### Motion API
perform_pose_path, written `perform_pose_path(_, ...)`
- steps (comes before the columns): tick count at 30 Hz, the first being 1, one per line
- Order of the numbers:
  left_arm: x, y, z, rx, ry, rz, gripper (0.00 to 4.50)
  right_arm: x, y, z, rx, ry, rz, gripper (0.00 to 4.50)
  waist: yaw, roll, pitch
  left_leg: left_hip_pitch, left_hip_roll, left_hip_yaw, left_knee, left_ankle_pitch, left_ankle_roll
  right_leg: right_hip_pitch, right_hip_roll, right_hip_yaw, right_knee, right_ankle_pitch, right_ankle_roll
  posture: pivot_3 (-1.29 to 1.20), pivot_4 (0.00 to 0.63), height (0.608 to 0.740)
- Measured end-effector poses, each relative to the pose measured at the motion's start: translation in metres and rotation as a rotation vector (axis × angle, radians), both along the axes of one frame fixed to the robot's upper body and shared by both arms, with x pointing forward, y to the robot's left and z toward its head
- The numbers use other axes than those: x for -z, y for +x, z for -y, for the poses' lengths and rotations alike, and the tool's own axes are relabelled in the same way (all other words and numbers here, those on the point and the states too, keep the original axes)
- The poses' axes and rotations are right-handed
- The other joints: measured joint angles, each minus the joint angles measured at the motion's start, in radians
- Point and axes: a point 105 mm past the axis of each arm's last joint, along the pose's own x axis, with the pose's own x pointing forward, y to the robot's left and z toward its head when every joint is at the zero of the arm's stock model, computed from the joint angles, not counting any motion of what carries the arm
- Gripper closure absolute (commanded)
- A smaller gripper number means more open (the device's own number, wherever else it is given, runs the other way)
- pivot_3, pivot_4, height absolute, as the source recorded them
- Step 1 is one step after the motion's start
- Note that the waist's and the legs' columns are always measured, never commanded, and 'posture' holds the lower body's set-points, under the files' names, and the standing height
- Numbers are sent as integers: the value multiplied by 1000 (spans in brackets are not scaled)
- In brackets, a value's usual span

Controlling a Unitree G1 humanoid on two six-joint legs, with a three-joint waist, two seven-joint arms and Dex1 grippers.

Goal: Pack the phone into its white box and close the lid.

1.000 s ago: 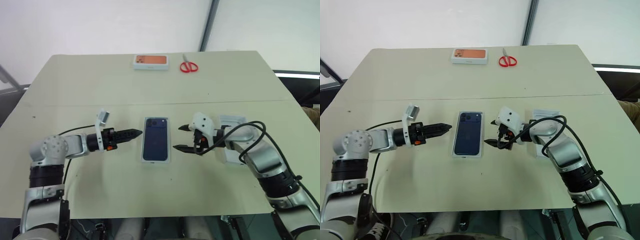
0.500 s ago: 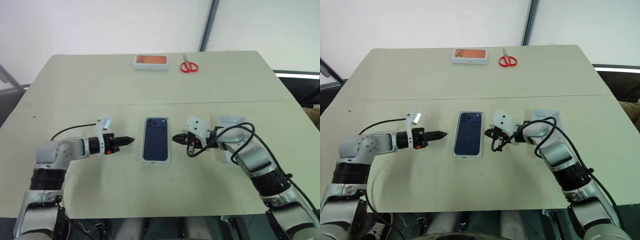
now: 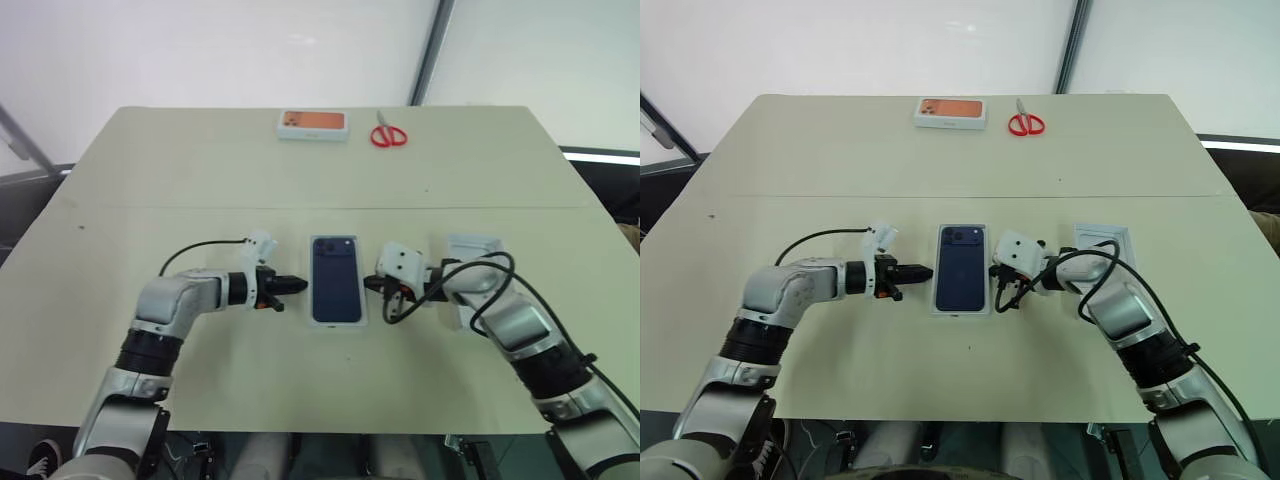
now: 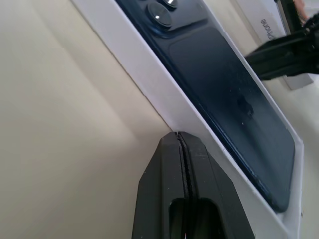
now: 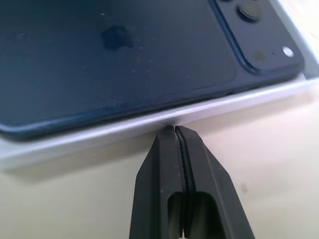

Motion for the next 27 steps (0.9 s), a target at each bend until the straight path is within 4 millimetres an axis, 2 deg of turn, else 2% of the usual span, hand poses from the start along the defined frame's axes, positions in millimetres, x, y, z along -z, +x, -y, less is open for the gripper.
perform_pose_path(5,0,-2,30,85,-14,7,4439,-1,-13,30,58,-34,-26,4491,-3,0,0,0,0,0,0,0,0,0,0,0,0,0,0,0,150,740)
perform_pose_path(11,0,6,47,108,-39,1,4439,-1,-26,46,86,-61,-33,4491,-5,-1,0,0,1,0,0,0,0,0,0,-1,0,0,0,0,150,740)
perform_pose_path(27,1,5,52,134,-42,15,4439,-1,-25,53,125,-68,-22,4491,-6,-1,1,0,1,0,0,0,0,0,0,-1,0,0,0,0,150,740)
